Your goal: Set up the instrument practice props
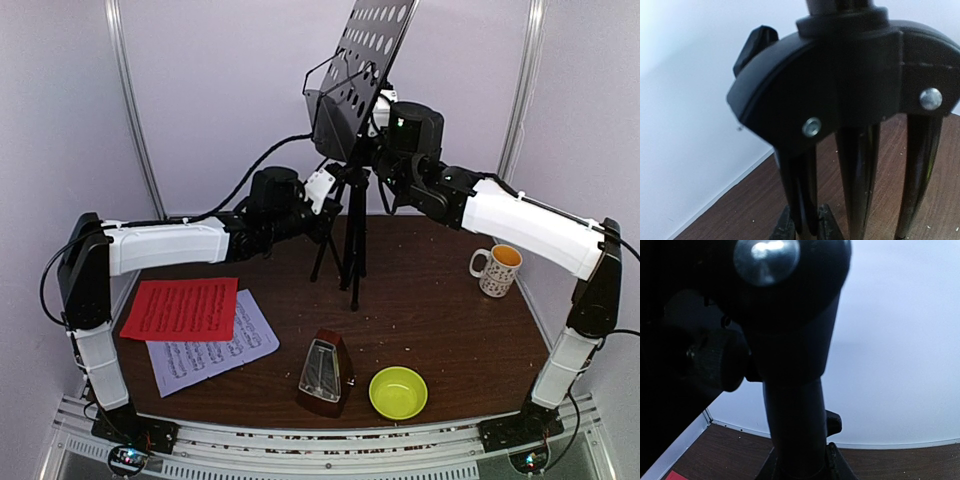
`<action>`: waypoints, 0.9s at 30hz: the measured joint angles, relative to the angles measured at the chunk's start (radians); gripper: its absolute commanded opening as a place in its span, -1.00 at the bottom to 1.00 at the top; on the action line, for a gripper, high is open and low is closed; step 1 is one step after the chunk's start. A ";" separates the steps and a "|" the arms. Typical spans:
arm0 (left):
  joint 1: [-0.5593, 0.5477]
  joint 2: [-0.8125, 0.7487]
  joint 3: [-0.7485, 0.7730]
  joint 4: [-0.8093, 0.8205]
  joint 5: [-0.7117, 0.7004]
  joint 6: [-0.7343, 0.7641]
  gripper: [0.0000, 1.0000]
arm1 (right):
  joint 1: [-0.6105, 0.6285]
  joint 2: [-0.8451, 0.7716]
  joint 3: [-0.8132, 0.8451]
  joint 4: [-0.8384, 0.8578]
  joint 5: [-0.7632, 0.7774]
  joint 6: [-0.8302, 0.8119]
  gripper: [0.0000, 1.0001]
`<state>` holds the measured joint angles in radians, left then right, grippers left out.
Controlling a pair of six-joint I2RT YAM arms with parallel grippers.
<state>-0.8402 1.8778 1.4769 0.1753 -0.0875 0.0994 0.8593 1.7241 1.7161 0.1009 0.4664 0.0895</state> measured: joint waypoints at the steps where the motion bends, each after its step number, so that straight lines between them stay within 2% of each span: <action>1: 0.002 0.000 -0.002 0.002 -0.002 0.008 -1.00 | 0.000 0.000 0.000 0.000 -0.001 0.000 -1.00; 27: 0.030 -0.035 -0.106 -0.014 -0.063 0.113 -1.00 | -0.031 0.021 0.021 -0.068 -0.214 -0.004 -1.00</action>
<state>-0.8104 1.8427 1.3712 0.1616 -0.1509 0.2119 0.8284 1.7454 1.7370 0.0334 0.2523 0.0853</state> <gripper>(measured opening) 0.120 0.239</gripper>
